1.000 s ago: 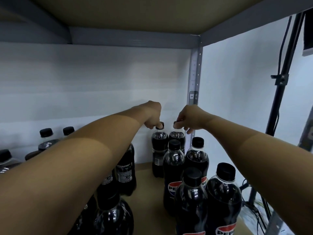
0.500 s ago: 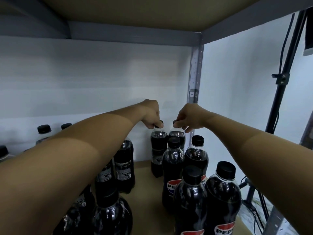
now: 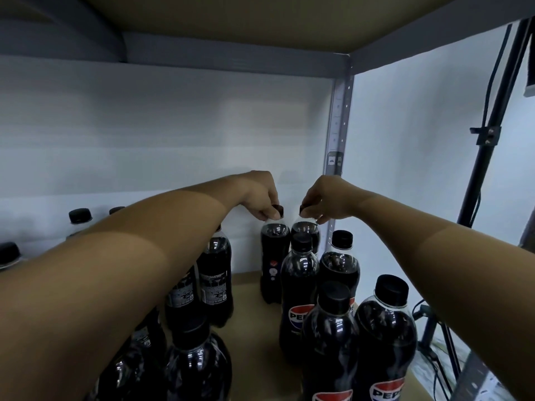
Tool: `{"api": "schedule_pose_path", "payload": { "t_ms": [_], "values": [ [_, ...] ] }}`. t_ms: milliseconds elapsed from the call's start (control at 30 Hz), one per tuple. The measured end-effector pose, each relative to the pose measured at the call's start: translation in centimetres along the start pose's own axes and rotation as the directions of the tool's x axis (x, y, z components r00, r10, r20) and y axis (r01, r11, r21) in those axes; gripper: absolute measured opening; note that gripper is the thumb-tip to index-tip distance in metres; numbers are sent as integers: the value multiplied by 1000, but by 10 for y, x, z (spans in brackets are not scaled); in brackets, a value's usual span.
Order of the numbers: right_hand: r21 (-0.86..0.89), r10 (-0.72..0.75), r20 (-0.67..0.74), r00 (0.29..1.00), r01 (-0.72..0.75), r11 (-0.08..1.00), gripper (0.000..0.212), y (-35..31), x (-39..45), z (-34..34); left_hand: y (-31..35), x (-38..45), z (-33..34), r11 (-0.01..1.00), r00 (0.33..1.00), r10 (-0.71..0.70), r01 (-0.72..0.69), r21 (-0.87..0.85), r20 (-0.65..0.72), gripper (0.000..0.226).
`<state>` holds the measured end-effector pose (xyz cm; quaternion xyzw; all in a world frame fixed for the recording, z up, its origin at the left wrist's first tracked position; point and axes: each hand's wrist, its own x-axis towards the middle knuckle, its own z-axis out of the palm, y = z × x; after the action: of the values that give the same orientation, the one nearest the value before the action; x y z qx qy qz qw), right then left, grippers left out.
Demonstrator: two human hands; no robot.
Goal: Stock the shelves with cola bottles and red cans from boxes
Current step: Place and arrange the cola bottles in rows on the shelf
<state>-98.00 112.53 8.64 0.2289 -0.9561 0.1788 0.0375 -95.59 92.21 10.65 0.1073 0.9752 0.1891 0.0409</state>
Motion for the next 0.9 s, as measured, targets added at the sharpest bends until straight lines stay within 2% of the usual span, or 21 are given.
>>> {"api": "schedule_pose_path", "payload": {
  "t_ms": [67, 200, 333, 567, 767, 900],
  "values": [
    [19, 3, -2, 1000, -3, 1000, 26, 0, 0, 1, -3, -2, 0, 998, 1000, -2, 3, -57, 15, 26],
    [-24, 77, -29, 997, -78, 997, 39, -2, 2, 3, 1, -4, 3, 998, 999, -37, 36, -52, -24, 37],
    [-50, 61, -41, 997, -63, 997, 28, -6, 1, 2, 4, 1, 4, 996, 999, -53, 52, -69, -8, 29],
    [-118, 5, -44, 999, -10, 993, 24, -4, 3, 3, -9, 5, 9, 973, 1000, -18, 19, -230, 7, 25],
    [-36, -44, 15, 999, 44, 998, 17, 1, 2, 2, -9, 2, 7, 972, 998, -1, 15, -235, 63, 24],
    [105, -5, 27, 1000, 3, 994, 27, 1, 3, 3, -9, 1, 7, 964, 998, -14, 28, -263, 55, 28]
  ]
}}
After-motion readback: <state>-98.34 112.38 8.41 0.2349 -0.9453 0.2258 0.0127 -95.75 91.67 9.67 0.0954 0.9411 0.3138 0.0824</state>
